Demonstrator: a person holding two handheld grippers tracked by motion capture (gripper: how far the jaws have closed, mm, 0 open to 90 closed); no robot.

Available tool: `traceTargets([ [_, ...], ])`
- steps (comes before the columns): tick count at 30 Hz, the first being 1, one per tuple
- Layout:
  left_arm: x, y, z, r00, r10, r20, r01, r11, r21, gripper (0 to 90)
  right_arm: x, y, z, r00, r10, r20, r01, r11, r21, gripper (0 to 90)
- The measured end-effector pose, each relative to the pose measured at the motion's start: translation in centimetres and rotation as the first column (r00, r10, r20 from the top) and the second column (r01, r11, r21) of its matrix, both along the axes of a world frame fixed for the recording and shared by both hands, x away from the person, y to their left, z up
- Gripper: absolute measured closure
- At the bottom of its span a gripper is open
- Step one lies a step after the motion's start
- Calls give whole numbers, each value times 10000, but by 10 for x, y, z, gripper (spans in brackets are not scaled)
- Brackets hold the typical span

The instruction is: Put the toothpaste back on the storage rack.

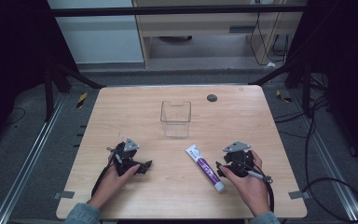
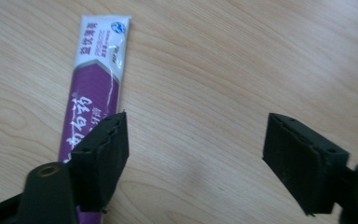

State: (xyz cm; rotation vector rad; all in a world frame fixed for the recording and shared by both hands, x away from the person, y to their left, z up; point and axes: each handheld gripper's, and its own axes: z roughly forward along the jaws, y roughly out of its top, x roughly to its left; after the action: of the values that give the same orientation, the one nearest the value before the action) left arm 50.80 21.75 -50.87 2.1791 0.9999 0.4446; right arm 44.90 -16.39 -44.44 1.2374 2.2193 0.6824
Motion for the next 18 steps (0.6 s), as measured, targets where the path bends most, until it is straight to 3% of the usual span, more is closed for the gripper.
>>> traceTargets([
  [2,0,0,0,10000,0,-2,0,10000,3,0,3,8,4,9998,177,-8,-177,9981,-587,257],
  [6,0,0,0,10000,2,1,-2,10000,1,0,11,19,10,9982,516,-310,-540,9951,-824,266],
  [10,0,0,0,10000,1,-2,-1,10000,6,0,17,27,12,9931,728,-920,-785,9951,-607,261],
  [18,0,0,0,10000,0,1,0,10000,4,0,21,42,12,9826,1221,-1402,-1308,9899,-548,243],
])
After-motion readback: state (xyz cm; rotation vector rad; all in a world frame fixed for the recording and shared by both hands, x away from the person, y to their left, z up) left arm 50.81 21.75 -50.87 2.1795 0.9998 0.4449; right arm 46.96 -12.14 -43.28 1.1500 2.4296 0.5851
